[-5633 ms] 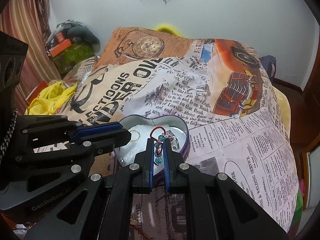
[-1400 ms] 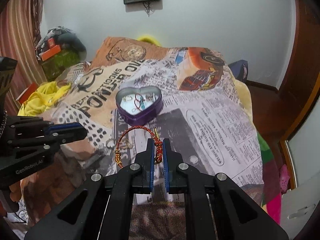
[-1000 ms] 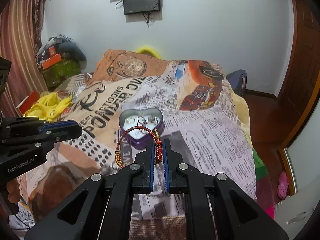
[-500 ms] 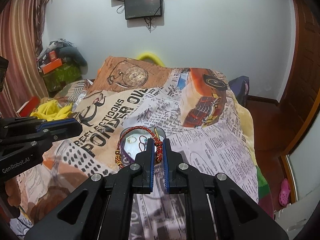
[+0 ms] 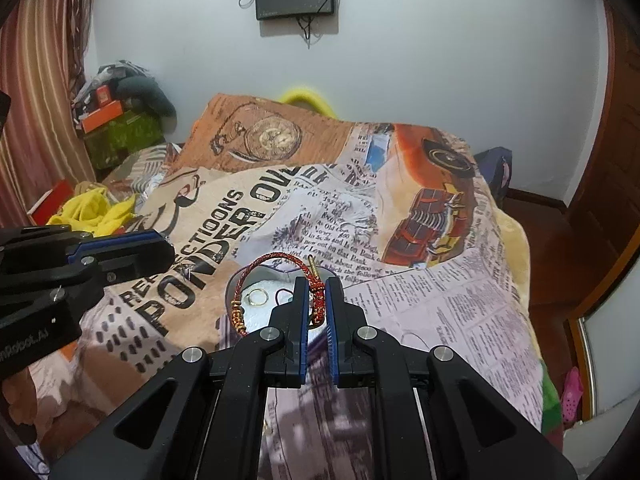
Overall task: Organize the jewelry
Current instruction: 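Lower the bracelet and keyring into the heart tin and open both tools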
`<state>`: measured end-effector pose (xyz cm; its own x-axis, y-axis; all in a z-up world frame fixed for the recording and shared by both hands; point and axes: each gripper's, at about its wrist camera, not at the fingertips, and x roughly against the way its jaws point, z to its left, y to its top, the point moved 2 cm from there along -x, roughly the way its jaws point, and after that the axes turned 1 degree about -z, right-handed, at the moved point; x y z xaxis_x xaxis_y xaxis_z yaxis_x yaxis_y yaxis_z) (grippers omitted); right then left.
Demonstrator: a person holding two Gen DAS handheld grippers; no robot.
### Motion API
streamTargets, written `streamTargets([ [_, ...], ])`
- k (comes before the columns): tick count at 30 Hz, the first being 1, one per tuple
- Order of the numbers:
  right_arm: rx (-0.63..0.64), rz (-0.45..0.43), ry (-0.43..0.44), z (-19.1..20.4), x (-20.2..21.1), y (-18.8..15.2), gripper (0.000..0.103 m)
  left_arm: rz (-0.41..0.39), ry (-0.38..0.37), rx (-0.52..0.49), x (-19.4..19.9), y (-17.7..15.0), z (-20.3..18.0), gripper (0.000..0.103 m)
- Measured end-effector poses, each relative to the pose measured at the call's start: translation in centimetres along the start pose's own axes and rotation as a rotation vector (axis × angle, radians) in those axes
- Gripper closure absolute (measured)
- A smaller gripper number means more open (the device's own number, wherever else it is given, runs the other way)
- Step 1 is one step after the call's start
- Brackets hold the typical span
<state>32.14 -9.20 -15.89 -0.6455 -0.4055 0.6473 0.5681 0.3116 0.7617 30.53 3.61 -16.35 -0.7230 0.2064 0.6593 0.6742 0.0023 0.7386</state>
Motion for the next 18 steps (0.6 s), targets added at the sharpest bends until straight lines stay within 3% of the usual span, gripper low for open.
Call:
streamTargets([
  [18, -0.004, 0.133, 0.041, -0.8, -4.7, -0.5, 0.096, 0.14, -0.054, 0.006, -6.4, -1.2, 0.6, 0.095],
])
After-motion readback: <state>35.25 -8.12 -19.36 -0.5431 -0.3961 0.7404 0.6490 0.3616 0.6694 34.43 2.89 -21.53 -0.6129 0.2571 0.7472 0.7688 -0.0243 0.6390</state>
